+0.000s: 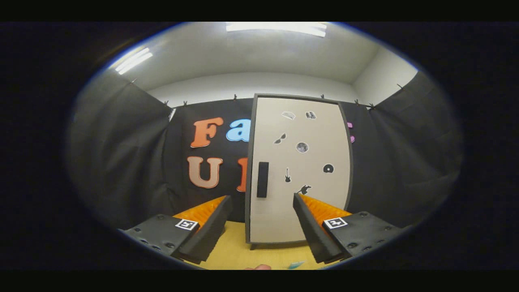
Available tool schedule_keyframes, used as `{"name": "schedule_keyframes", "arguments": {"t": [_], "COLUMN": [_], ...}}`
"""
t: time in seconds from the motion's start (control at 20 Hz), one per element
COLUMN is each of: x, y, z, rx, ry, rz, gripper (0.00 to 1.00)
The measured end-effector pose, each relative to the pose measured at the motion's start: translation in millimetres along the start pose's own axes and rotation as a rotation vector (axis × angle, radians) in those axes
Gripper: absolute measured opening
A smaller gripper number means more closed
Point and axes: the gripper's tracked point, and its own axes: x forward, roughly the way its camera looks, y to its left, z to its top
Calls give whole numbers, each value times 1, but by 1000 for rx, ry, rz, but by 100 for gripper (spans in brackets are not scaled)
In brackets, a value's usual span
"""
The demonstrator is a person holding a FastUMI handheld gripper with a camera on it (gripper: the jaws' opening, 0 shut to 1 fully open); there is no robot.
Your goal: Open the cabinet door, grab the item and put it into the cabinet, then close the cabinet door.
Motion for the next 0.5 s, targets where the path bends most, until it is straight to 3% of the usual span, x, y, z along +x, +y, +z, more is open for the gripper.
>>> {"name": "schedule_keyframes", "arguments": {"t": [0.2, 0.3, 0.5], "x": [82, 131, 196], "y": [-11, -16, -2], "z": [11, -7, -42], "rx": [40, 80, 109], "ry": [22, 53, 111], "rz": [-54, -93, -37], "gripper": [97, 97, 98]}}
